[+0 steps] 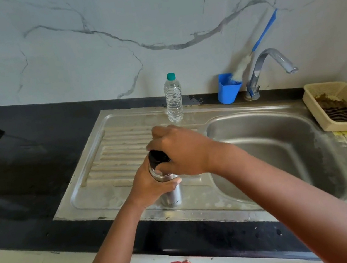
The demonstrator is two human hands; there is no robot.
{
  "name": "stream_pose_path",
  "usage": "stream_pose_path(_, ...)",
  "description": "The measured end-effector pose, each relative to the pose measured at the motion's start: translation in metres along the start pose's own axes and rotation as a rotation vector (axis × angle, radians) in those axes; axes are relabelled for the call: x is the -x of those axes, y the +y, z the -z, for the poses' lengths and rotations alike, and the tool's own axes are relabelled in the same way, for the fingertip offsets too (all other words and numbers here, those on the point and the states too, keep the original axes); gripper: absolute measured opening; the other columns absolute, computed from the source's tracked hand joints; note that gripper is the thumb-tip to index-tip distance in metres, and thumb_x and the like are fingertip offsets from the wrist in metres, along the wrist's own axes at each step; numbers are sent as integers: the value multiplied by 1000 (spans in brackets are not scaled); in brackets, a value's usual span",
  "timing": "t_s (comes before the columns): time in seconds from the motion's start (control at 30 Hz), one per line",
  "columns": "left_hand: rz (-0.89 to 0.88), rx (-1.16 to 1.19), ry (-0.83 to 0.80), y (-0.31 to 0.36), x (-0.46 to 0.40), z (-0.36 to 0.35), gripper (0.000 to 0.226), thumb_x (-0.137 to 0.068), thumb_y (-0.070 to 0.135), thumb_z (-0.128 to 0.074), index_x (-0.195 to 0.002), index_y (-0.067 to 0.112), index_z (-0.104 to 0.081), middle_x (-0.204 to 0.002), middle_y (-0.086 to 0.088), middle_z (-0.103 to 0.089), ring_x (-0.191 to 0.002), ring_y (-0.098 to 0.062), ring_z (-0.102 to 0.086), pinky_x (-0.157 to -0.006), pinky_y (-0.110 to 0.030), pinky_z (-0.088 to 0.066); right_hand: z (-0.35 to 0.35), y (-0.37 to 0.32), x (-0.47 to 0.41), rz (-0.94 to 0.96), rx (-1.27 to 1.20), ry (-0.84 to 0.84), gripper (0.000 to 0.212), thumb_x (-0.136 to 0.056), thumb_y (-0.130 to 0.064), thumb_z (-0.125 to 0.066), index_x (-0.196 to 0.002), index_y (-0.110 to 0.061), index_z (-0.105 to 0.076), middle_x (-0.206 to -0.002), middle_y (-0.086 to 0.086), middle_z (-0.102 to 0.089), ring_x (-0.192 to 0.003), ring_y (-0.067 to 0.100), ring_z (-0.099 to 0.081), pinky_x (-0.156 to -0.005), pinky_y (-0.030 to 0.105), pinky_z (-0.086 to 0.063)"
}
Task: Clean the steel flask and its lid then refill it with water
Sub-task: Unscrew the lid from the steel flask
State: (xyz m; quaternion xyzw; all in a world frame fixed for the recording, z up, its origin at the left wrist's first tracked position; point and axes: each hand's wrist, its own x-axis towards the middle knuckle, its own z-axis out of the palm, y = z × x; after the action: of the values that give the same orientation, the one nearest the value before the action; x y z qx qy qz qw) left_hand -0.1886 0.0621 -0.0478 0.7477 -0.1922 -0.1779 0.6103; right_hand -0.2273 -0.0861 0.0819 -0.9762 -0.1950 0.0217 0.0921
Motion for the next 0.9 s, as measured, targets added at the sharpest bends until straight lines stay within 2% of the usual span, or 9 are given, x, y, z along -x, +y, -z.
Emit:
stream_pose_path(0.1, -11, 28, -24, 4, 2, -2, 66, -51, 28, -87, -111, 24, -60, -99, 5, -74, -96, -17, -71, -84, -34, -56, 7, 6, 6, 128, -251, -98, 55, -75, -3, -64, -127, -20, -64, -134, 2, -53, -122, 22, -52, -96, 29, -45)
stream_pose_path(0.17, 4, 49, -27, 5, 3, -2, 69, -49, 28, -85, -112, 24, -59, -98, 8, -74, -96, -13, -70, -82, -31, -55, 3, 5, 10, 48, -334, -79, 56, -80, -17, -68, -134, -27, -56, -152, 4, -35, -137, 25, -37, -107, 35, -39)
stream_pose_path(0.27, 17, 73, -23, 9, 6, -4, 69, -47, 32, -85, -110, 25, -58, -90, 10, -74, -90, -9, -70, -77, -27, -54, -9, 0, 9, -133, -146, 70, 47, -88, -46, -65, -128, -23, -57, -131, 5, -42, -118, 26, -46, -93, 37, -47)
stream_pose_path(0.33, 6, 77, -38, 13, 8, -5, 73, -48, 33, -85, -115, 27, -56, -90, 12, -73, -89, -6, -70, -74, -25, -54, -13, -3, 8, -141, -101, 116, 43, -89, -43, -63, -125, -19, -59, -116, 5, -45, -105, 25, -50, -83, 38, -50)
stream_pose_path(0.43, -32, 131, -29, 13, 11, -4, 91, -53, 24, -88, -132, 28, -44, -110, 12, -68, -104, -9, -67, -77, -24, -56, -14, -1, 8, -44, -142, 103, 45, -84, -24, -64, -128, -21, -59, -117, 2, -52, -104, 26, -54, -86, 41, -51)
stream_pose_path(0.5, -60, 129, 37, 12, 15, -4, 86, -54, 25, -88, -130, 27, -46, -112, 16, -67, -108, -7, -65, -82, -22, -54, -12, 3, 10, 29, -309, 62, 61, -73, -14, -63, -132, -25, -55, -125, -1, -55, -114, 23, -55, -93, 40, -50)
stream_pose_path(0.6, -72, 132, 115, 11, 21, -9, 76, -54, 32, -87, -122, 28, -53, -109, 11, -69, -104, -9, -66, -82, -23, -54, -11, 2, 11, -69, -405, 100, 66, -76, -32, -68, -137, -32, -44, -139, -2, -42, -127, 23, -43, -100, 39, -46)
stream_pose_path(0.7, -70, 115, 150, 11, 23, -12, 74, -54, 36, -86, -120, 29, -55, -105, 13, -70, -100, -7, -67, -77, -21, -54, -15, -5, 9, -216, -109, 153, 52, -84, -50, -67, -124, -22, -52, -118, 2, -44, -110, 24, -47, -85, 40, -51)
stream_pose_path(0.9, -75, 65, 167, 8, 20, -11, 71, -55, 37, -89, -118, 45, -56, -114, 8, -69, -109, -14, -66, -90, -35, -53, -11, 7, 11, 68, -254, 148, 47, -74, -13, -69, -121, -18, -66, -111, 0, -63, -103, 21, -60, -87, 35, -51)
